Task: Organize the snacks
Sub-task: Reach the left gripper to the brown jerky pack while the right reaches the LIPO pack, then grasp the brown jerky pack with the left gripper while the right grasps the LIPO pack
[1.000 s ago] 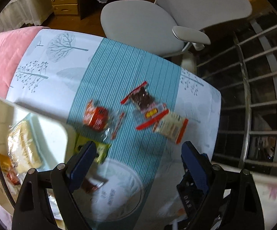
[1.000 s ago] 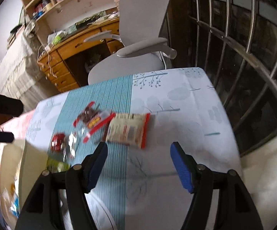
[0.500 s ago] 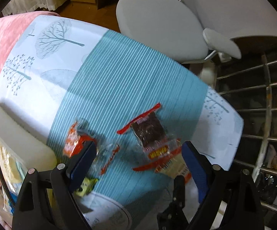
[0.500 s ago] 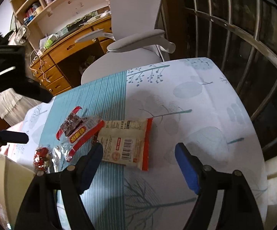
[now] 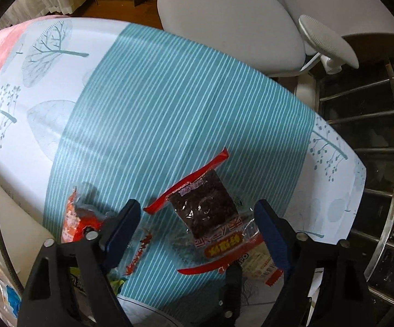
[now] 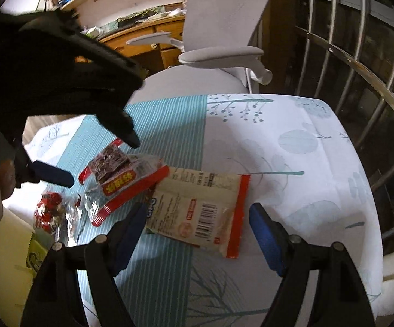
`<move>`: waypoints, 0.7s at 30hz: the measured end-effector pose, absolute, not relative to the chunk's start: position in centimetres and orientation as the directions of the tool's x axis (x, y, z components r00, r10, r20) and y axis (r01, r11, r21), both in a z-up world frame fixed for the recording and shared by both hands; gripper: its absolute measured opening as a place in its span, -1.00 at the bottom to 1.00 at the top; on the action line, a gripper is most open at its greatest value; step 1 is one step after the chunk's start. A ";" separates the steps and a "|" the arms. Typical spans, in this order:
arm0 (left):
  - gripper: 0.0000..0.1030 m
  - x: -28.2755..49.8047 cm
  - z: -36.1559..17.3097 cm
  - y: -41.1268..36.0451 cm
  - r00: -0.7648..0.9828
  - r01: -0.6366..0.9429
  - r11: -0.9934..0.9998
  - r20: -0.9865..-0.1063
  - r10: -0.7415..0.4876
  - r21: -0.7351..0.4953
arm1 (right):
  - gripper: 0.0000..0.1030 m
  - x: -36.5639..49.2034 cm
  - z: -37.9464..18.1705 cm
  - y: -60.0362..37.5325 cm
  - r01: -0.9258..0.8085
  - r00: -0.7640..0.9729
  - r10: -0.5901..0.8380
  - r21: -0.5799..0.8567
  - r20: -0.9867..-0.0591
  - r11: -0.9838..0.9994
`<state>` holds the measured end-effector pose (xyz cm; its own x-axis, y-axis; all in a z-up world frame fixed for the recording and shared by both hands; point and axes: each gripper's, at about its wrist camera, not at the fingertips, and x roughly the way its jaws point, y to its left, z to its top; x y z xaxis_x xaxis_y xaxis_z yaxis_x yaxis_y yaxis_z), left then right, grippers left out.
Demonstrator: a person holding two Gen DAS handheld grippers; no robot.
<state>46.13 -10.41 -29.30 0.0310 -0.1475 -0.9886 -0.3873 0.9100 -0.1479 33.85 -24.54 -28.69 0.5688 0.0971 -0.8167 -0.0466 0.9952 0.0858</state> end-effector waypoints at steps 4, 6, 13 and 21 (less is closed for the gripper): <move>0.46 46.3 -30.3 -10.4 0.013 -0.407 0.902 -0.988 -0.155 -0.147 | 0.51 33.9 -28.8 -24.3 -0.059 0.569 0.086 0.064 -0.818 0.996; 0.45 46.5 -30.4 -10.5 0.023 -0.406 0.903 -0.989 -0.148 -0.144 | 0.51 34.1 -28.9 -24.2 -0.063 0.564 0.083 0.057 -0.821 0.996; 0.19 46.9 -30.0 -10.6 0.056 -0.379 0.917 -0.992 -0.112 -0.125 | 0.51 34.4 -29.4 -23.5 -0.089 0.588 0.056 0.004 -0.807 0.996; -0.18 46.4 -28.7 -9.9 0.072 -0.388 0.908 -0.988 -0.139 -0.156 | 0.09 33.9 -29.3 -23.0 -0.134 0.615 0.070 -0.016 -0.785 0.991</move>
